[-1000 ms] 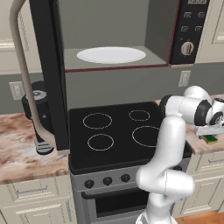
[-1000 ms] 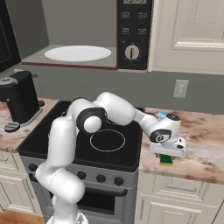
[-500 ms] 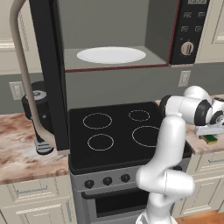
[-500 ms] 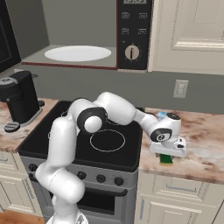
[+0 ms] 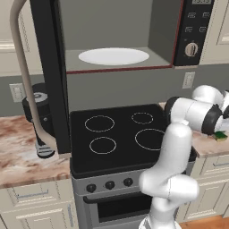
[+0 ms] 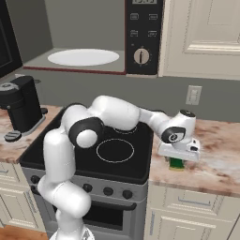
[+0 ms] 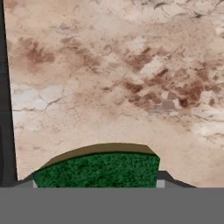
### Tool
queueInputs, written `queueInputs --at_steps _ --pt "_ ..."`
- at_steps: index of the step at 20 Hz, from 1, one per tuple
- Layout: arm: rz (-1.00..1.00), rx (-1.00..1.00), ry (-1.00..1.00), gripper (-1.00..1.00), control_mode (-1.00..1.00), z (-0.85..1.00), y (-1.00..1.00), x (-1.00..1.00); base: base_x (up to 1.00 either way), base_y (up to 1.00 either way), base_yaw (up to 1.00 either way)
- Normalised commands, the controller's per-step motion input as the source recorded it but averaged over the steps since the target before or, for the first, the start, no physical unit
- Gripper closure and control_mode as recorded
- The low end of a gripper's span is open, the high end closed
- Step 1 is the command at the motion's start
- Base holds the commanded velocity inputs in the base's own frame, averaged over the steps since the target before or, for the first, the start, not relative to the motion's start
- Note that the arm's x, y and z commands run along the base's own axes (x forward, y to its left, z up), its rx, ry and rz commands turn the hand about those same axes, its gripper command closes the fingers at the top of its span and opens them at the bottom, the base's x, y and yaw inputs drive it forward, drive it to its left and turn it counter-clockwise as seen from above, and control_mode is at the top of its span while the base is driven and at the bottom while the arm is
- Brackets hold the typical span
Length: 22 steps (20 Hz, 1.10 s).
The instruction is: Place the sponge inside the microwave to prepare for sanitizing.
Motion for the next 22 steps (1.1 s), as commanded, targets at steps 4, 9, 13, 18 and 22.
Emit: queueInputs --at_steps 4,9,13,18,22 --pt "0.01 0.0 0.0 1.0 -1.0 0.66 0.48 -0.26 0.0 0.0 0.0" --pt "0.11 0.0 -0.02 1.0 -1.0 0.55 0.55 -0.29 0.0 0.0 0.0" --pt "0.12 0.0 -0.13 1.0 -1.0 0.5 0.58 -0.18 0.0 0.0 0.0" --pt "0.14 0.0 -0.13 1.0 -1.0 0.53 0.56 -0.15 0.0 0.0 0.0" --pt "0.09 0.0 -0.17 1.0 -1.0 0.54 0.53 -0.12 0.0 0.0 0.0"
